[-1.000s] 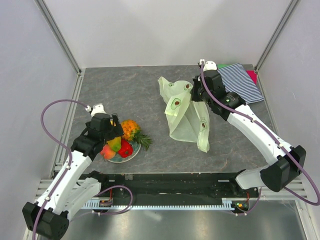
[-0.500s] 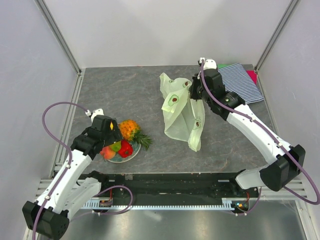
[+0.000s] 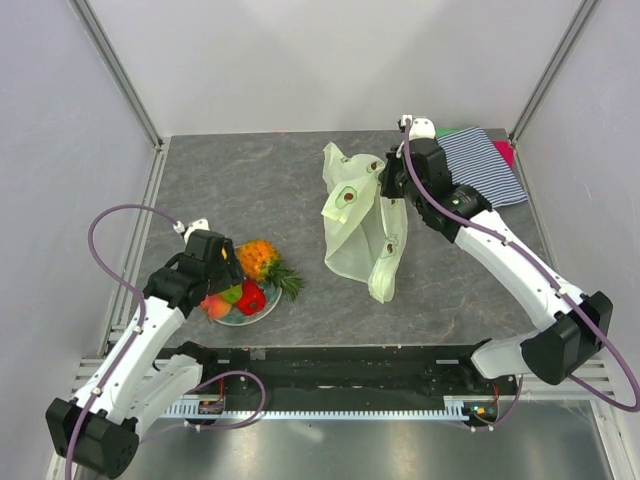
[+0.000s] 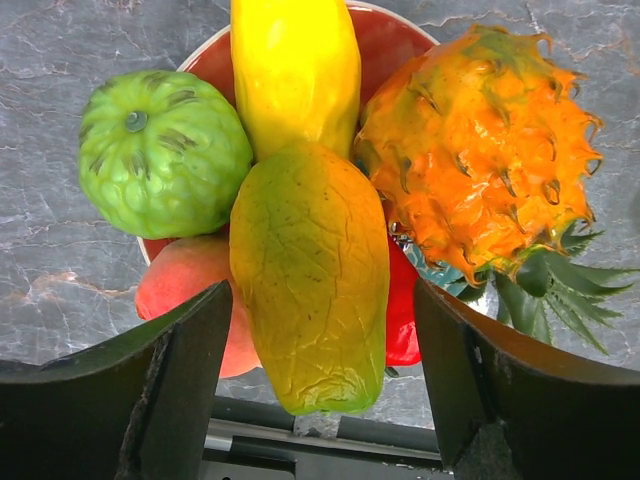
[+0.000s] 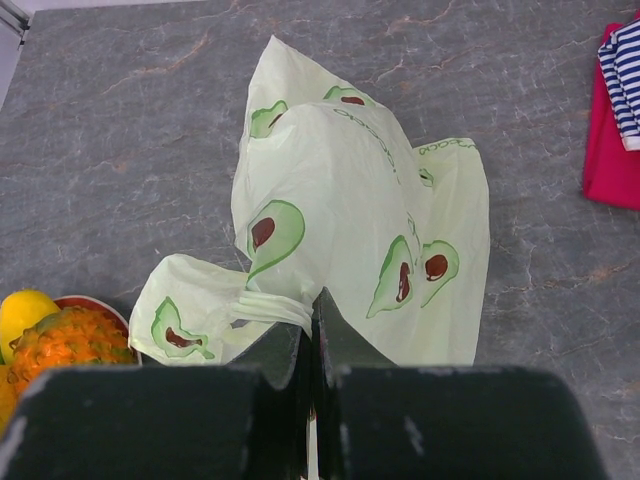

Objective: Place the fruits into the plastic bag

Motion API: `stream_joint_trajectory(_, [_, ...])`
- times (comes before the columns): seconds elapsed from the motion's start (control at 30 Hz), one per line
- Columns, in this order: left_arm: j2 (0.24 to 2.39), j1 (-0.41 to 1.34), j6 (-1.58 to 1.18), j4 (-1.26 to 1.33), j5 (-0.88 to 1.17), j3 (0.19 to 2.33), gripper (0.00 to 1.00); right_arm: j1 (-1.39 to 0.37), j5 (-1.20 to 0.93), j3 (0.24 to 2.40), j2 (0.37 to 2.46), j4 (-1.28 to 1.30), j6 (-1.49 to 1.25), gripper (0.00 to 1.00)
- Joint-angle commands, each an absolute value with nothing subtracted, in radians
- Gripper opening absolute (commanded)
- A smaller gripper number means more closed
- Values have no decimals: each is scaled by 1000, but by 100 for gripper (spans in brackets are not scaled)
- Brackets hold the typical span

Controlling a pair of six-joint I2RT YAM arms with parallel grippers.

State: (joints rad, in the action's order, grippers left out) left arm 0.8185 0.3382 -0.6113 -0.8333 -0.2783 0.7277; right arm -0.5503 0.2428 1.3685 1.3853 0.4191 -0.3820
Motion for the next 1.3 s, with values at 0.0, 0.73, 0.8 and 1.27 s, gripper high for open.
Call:
stream_joint_trajectory(0.0, [841, 341, -647, -836, -268, 744, 79, -546, 259, 1361, 1341, 387, -391, 0])
stream_joint_trajectory(0.73, [798, 342, -647, -836, -250, 745, 38, -535, 262, 1341, 1316, 385, -393, 0])
stream_joint_trajectory(0.8, [778, 342, -649, -834, -241, 749, 34, -534, 265, 1341, 1315, 385, -394, 0])
stream_joint_trajectory(1.27, [729, 344, -627, -844, -209, 801, 25, -535, 264, 1339, 1312, 385, -396, 0])
